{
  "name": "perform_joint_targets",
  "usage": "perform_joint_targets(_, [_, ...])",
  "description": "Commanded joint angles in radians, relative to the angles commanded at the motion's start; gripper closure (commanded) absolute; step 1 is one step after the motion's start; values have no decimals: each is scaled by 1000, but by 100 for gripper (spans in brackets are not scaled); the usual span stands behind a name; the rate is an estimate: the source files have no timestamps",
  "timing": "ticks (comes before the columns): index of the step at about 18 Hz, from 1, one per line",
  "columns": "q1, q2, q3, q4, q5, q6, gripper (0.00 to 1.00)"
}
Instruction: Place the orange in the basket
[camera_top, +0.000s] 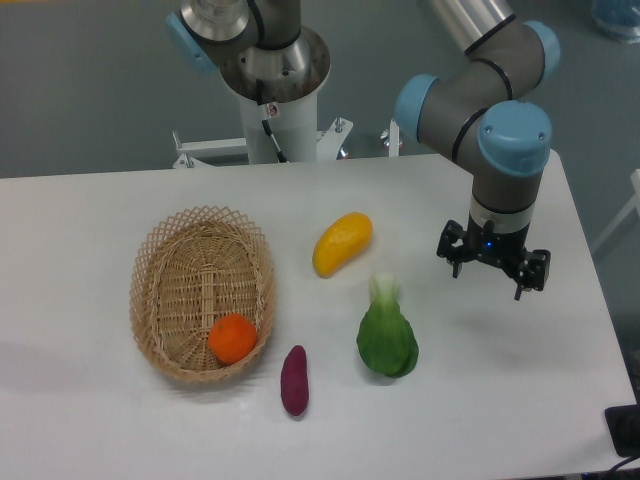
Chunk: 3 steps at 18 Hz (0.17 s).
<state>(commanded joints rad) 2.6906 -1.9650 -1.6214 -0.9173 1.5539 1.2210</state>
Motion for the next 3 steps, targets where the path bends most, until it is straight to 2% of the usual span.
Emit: perform_joint_targets(3, [-2, -2, 0, 0, 2, 0, 0])
